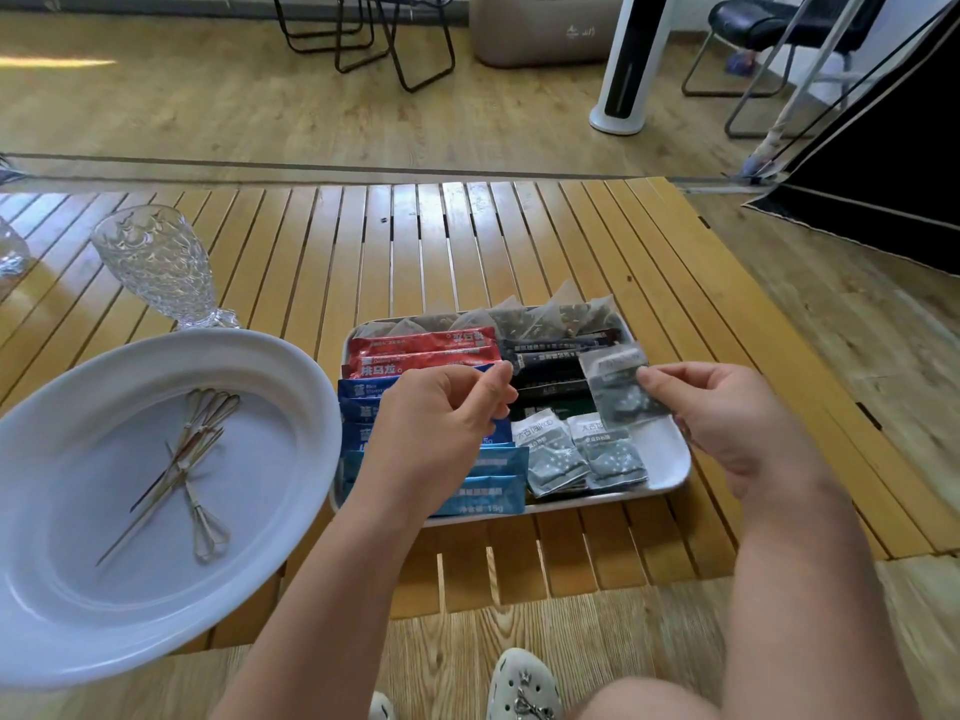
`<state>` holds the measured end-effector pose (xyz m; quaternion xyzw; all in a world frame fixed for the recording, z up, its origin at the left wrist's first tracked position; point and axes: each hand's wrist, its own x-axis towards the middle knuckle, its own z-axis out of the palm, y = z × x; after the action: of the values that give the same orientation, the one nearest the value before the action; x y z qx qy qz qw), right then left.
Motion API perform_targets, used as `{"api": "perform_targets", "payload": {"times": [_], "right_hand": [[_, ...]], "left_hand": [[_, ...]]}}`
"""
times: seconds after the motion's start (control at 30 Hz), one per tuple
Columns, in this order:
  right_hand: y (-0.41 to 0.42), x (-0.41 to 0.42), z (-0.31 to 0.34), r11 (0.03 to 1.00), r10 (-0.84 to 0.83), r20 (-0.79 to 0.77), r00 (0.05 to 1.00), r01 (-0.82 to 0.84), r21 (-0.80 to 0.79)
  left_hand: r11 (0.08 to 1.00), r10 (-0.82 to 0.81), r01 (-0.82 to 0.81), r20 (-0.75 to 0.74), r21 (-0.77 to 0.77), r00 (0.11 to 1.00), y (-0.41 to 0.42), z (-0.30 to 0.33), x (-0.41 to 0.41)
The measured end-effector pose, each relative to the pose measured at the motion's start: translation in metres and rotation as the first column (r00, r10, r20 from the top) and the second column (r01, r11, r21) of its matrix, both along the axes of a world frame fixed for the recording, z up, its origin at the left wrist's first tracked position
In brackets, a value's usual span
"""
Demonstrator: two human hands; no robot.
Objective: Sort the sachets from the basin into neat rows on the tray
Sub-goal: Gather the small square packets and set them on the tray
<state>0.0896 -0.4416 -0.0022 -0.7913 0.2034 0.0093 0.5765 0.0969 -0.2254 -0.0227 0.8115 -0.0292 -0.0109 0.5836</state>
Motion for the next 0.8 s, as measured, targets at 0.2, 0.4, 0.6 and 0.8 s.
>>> {"api": "perform_targets", "payload": {"times": [0.2,0.4,0.6,0.8], "right_hand": [[0.006,0.0,-0.007,0.972,0.065,-0.222,0.973,-0.112,-0.205],[0.01,0.006,-0.013,0.934,0.031,-0.343,0.939,-0.15,-0.326],[0.01,0.009,-0.017,0.929,0.026,-0.357,0.934,-0.155,-0.335],[0.009,0.01,-0.022,0.938,0.004,-0.354,0.935,-0.127,-0.323]], "left_hand": [[0.966,-0.086,0.063,0.08,0.25,0.993,-0.003,0.0,-0.004],[0.724,-0.32,0.099,0.206,0.683,0.925,-0.032,-0.008,-0.018],[0.635,-0.349,0.093,0.177,0.767,0.92,-0.037,-0.01,-0.014],[0.578,-0.414,0.159,0.12,0.801,0.902,-0.032,-0.009,-0.01]]}}
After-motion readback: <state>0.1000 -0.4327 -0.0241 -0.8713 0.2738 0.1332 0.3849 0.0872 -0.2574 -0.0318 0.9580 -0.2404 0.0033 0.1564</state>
